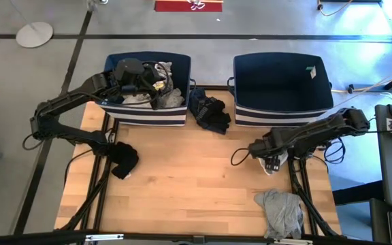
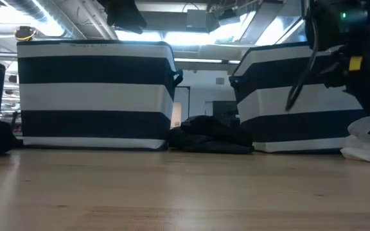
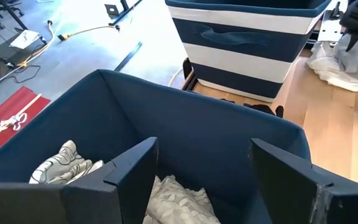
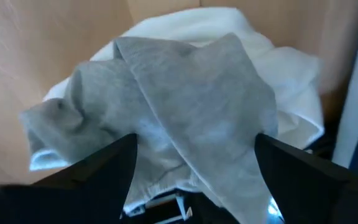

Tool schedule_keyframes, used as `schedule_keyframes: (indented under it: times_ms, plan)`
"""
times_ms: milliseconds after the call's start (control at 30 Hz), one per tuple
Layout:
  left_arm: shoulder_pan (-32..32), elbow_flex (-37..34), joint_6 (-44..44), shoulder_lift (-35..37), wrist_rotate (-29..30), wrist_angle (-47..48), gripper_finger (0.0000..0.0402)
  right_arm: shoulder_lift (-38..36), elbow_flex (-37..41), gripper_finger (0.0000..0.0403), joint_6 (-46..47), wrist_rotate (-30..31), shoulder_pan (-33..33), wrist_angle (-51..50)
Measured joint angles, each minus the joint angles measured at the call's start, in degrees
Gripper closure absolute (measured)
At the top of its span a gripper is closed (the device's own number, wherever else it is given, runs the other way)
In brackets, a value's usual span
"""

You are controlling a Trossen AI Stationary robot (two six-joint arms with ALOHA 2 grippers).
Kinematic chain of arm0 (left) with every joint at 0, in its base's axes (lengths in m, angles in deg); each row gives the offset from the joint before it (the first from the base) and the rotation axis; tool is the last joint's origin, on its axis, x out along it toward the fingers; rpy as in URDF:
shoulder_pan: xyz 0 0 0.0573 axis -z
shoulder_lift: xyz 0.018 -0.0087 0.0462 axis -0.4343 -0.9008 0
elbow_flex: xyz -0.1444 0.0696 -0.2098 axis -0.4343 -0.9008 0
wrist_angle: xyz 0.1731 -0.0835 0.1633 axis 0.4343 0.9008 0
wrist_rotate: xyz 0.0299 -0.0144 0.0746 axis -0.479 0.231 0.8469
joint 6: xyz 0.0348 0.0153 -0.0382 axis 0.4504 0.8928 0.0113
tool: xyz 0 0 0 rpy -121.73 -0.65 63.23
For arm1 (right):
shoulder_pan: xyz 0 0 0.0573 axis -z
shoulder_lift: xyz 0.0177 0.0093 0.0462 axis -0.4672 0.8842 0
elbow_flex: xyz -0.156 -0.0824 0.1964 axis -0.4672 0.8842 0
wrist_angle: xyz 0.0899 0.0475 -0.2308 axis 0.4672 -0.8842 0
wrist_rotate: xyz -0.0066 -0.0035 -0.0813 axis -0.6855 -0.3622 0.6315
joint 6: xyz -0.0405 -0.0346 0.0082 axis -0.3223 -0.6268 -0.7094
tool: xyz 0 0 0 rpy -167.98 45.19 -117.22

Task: Sort clothes
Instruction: Put the gray shorts into the left blue bin

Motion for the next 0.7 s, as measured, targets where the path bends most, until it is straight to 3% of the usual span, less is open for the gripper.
schedule_keyframes:
  times_ms: [167,333,700]
  plan:
    - [0.0,0.0,0.0,0.0,0.0,0.0,0.0160,0.5,1.1,0.0106,-1.0,0.1,0.0,4.1]
    - [0.0,0.0,-0.1,0.0,0.0,0.0,0.0160,0.5,1.1,0.0161,-2.5,1.3,0.0,5.7]
    - [0.0,0.0,-0.2,0.0,0.0,0.1,0.0160,0.5,1.1,0.0356,-5.9,3.8,0.0,7.3]
